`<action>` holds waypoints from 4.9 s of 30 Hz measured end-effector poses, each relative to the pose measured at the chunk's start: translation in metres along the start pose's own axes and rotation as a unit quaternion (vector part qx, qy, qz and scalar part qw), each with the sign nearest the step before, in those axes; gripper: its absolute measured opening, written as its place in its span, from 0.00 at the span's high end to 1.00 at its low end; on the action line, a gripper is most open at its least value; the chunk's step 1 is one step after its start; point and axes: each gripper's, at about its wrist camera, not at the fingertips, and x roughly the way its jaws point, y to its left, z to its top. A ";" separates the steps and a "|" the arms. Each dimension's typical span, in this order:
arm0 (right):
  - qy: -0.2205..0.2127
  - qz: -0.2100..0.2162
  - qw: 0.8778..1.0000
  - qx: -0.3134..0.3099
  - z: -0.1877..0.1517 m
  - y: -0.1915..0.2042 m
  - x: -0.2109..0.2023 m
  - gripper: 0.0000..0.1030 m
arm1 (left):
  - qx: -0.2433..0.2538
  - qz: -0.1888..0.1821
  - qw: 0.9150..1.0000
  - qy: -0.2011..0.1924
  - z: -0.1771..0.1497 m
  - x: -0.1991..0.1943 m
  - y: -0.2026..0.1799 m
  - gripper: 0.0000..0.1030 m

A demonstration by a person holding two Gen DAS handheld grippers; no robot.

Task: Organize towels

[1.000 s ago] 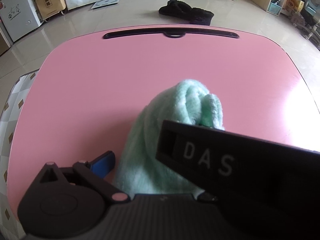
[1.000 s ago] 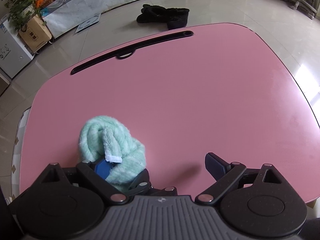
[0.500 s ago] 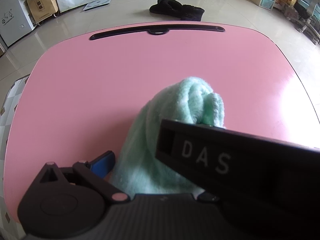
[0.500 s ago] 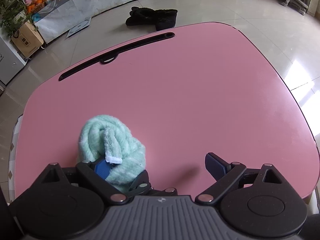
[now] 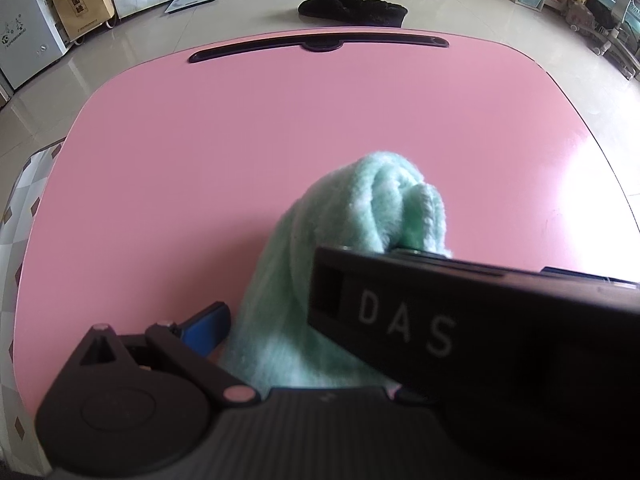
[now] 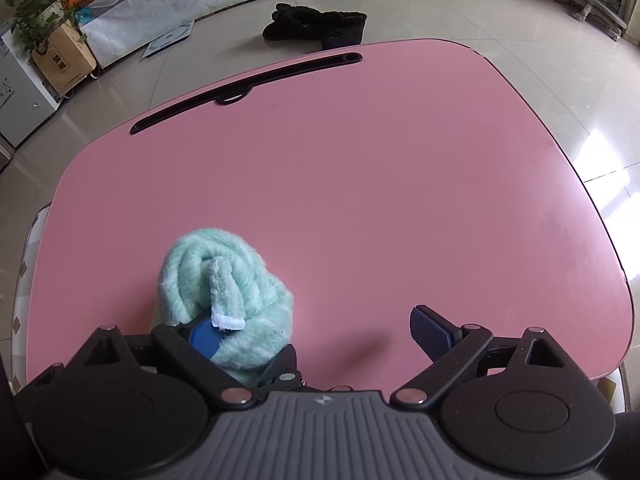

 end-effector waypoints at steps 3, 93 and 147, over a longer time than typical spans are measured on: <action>0.001 0.002 1.000 -0.003 -0.002 0.002 -0.001 0.09 | -0.005 0.002 1.000 0.003 -0.003 -0.002 0.003 0.00; 0.021 0.102 0.992 -0.075 0.024 0.124 0.041 0.09 | -0.166 0.074 0.983 -0.016 0.020 0.011 0.137 0.00; 0.049 0.121 0.981 -0.146 -0.005 0.124 0.027 0.08 | -0.162 0.071 0.984 -0.002 -0.018 -0.007 0.127 0.00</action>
